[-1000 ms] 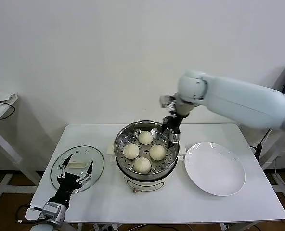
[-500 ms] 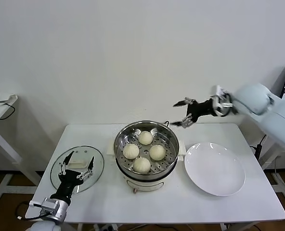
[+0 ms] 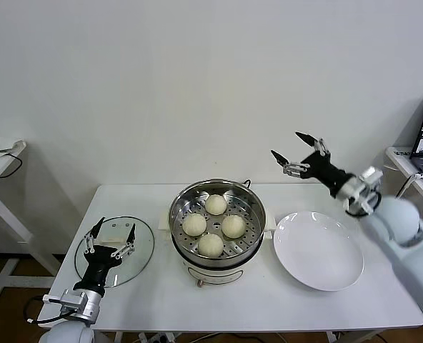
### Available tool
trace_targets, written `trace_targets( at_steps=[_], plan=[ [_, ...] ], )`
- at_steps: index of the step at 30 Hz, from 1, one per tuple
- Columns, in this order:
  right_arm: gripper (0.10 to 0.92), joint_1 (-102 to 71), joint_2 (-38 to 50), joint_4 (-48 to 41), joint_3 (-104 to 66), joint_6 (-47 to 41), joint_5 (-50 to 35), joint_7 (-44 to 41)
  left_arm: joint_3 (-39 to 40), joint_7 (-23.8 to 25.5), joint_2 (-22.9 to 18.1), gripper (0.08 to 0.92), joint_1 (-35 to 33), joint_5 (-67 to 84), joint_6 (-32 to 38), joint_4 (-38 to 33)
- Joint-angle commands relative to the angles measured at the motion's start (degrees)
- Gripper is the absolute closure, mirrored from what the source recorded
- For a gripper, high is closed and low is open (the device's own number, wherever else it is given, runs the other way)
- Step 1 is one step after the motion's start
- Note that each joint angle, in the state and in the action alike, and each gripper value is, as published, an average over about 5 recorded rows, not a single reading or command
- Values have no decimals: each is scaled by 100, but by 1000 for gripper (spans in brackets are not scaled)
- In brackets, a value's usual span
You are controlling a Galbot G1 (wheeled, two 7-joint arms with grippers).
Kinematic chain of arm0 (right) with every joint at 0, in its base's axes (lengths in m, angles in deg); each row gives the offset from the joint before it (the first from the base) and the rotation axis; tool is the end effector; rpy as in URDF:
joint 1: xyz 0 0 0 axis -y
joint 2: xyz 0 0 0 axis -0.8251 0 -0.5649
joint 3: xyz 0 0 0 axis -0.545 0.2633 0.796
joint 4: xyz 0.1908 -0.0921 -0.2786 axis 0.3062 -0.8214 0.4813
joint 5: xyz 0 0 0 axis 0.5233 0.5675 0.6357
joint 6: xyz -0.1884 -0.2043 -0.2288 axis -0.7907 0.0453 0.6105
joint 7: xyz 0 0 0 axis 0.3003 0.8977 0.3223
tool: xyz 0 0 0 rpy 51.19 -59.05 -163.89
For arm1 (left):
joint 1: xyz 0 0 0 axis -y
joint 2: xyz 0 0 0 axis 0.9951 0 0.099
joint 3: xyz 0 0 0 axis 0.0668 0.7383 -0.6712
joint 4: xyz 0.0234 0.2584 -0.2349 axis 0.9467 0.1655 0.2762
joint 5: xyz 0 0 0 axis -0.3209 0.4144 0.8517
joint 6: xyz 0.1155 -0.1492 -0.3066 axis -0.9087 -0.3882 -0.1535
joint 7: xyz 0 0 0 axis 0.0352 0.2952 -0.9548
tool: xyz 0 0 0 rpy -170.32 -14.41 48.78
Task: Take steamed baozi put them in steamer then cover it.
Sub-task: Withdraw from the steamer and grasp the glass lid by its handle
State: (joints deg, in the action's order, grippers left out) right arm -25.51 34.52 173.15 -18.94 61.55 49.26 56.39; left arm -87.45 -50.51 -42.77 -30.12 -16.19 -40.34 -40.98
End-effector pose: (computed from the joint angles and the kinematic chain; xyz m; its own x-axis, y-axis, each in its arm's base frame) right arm 0.3701 -0.1473 -0.1696 -0.8702 -0.4744 -0.1332 -0.4417 0.8708 -0.2156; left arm 0.2117 0.0830 -0.3110 -0.9939 0.1004 -0.0447 0.0896 0.9759 0.1991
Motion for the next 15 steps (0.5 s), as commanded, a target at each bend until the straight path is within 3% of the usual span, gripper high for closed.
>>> trace_targets(
  at_steps=[1,8,15],
  plan=[
    [203,-3066,-2165,845,-1930,1343,1139,1706,12,-236,-2,177,84,-184,308,191],
    [203,-3613,-2959,745,-1757,2087,1633,1916,-85,-595,27,177,63,-1171,632,356],
    [203,-3738,-3181,581,-1739,2240,1681,1897,-327,-1166,146,177,47,-3865,1281,881]
  ],
)
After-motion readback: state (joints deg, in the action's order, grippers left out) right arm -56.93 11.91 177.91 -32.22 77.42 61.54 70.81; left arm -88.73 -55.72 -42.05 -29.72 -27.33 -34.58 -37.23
